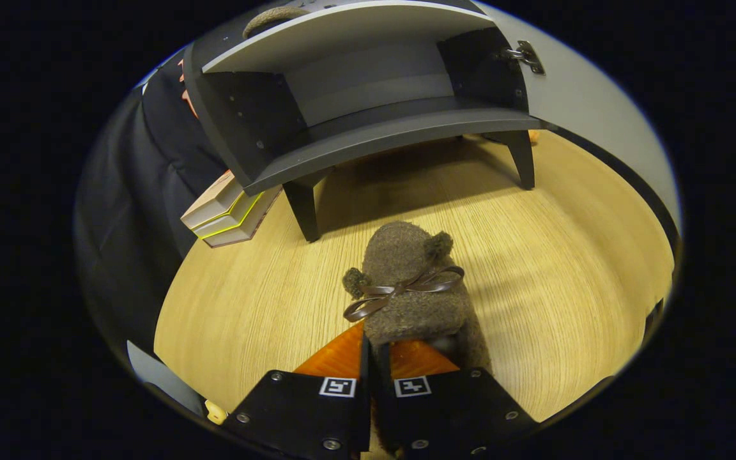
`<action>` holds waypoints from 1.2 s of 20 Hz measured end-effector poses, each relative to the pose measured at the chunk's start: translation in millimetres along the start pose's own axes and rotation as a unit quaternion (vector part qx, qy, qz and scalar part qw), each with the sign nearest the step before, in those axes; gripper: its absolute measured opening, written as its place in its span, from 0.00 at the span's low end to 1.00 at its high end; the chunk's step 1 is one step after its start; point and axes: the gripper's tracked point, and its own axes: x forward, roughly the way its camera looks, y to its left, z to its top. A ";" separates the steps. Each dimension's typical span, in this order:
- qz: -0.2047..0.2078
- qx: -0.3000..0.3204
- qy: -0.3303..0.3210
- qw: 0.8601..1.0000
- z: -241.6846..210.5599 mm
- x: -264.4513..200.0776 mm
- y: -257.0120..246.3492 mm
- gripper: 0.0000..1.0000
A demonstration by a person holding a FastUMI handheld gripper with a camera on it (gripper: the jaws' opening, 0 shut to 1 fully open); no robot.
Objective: Open the shoe cabinet door, grab the shoes and put them into the shoe cabinet, then close the shoe cabinet door.
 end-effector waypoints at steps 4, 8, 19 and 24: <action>0.003 0.003 -0.020 1.000 25.3 -41.6 -2.3 0.07; 0.008 -0.009 -0.057 0.998 70.5 -101.6 2.3 0.07; 0.020 -0.072 -0.178 0.981 232.0 -226.2 26.7 0.07; 0.010 -0.091 -0.217 0.972 324.2 -230.5 26.1 0.07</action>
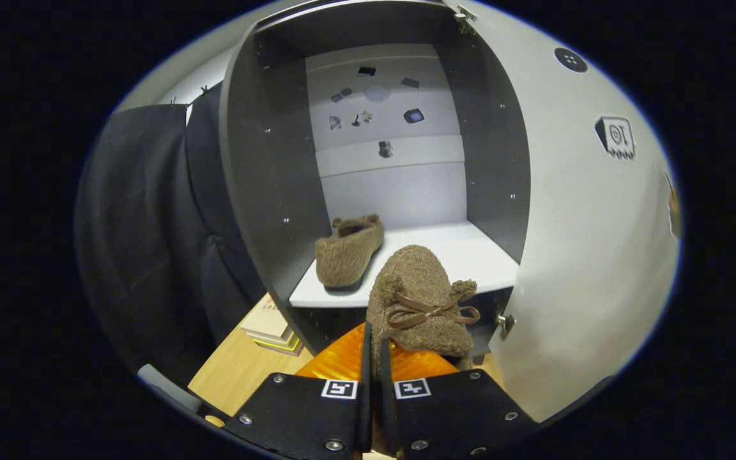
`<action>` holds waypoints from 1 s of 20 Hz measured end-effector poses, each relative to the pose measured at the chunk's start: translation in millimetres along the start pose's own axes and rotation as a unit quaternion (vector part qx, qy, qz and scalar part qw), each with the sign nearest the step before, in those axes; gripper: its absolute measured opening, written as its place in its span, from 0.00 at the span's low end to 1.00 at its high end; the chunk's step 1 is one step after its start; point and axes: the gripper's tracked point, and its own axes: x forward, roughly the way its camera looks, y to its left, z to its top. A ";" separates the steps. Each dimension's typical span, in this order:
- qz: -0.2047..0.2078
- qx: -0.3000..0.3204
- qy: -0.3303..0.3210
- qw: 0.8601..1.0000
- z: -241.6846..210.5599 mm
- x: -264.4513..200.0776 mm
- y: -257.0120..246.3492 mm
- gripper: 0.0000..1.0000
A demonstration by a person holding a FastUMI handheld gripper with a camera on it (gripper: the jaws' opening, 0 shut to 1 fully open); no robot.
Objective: Open the shoe cabinet door, grab the shoes and put them into the shoe cabinet, then close the shoe cabinet door.
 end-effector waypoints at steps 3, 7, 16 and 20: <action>-0.013 -0.018 -0.008 1.000 35.2 31.7 -10.4 0.07; -0.023 -0.024 -0.012 0.999 68.6 76.0 -28.2 0.07; -0.032 -0.037 0.025 0.998 83.9 173.3 -47.0 0.07; -0.038 -0.053 0.057 0.996 63.7 201.2 -50.0 0.07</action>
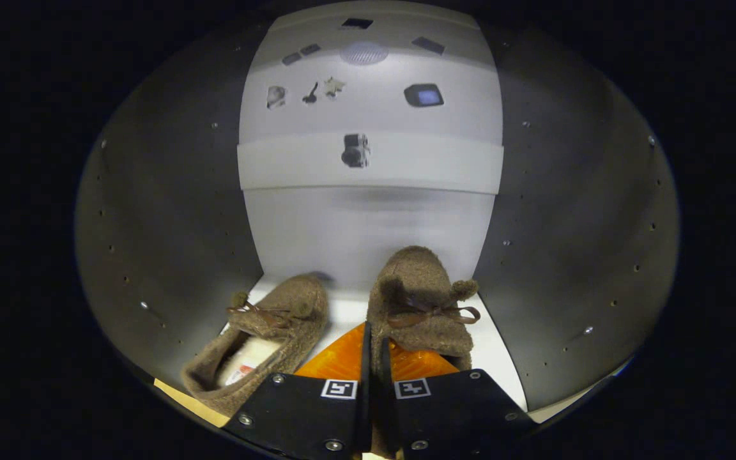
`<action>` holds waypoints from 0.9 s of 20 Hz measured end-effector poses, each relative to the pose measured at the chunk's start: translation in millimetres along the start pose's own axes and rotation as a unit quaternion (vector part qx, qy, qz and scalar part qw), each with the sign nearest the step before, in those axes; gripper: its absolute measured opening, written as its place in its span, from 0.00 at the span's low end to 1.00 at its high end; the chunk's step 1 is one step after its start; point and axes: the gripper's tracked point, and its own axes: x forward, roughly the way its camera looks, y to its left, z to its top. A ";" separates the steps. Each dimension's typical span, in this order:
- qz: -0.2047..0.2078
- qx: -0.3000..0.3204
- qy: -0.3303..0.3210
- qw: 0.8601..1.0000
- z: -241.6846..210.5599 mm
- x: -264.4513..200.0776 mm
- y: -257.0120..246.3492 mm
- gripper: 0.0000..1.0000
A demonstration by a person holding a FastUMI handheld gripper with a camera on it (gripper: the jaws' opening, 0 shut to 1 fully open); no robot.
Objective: Open the shoe cabinet door, grab the shoes and put them into the shoe cabinet, then close the shoe cabinet door.
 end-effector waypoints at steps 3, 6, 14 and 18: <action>-0.034 -0.016 0.021 0.999 -10.6 13.9 -7.5 0.11; -0.033 -0.016 0.040 0.999 -20.4 14.2 -3.5 0.22; -0.042 -0.016 0.006 0.999 -9.1 -40.6 -1.3 0.25; -0.048 -0.030 -0.023 0.998 -1.6 -94.0 4.0 0.25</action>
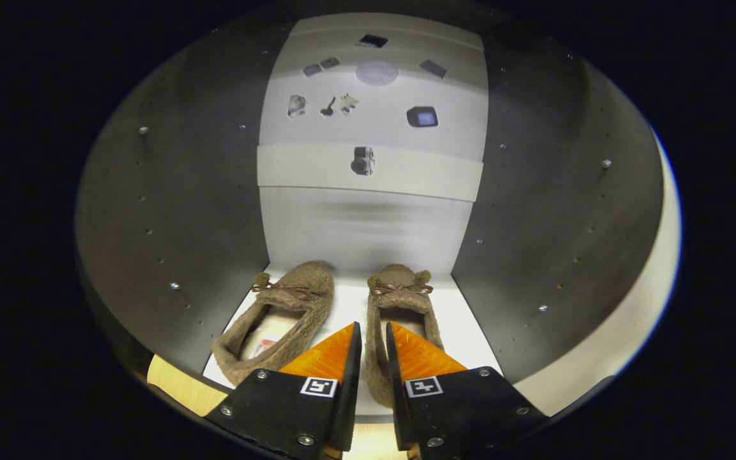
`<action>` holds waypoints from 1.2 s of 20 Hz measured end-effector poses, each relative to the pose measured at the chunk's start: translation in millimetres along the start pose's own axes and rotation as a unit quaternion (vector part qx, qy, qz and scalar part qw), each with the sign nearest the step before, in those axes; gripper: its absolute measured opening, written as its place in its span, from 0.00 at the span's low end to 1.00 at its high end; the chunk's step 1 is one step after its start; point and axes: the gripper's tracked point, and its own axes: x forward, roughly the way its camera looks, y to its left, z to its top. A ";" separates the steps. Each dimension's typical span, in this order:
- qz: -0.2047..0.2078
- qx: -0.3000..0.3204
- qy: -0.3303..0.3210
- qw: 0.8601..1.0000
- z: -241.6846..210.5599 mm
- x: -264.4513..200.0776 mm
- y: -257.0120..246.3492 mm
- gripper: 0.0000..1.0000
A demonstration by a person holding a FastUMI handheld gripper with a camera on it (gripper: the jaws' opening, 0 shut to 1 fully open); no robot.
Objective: Open the shoe cabinet door, grab the shoes and put them into the shoe cabinet, then close the shoe cabinet door.
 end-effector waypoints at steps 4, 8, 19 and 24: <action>-0.005 0.003 -0.022 1.000 2.5 -54.3 0.2 0.25; -0.008 0.012 -0.036 0.999 -2.6 -105.8 1.7 0.25; -0.017 0.048 -0.082 0.995 -20.4 -259.5 -3.3 0.26; -0.049 0.045 -0.095 0.993 -42.6 -337.6 -32.0 0.28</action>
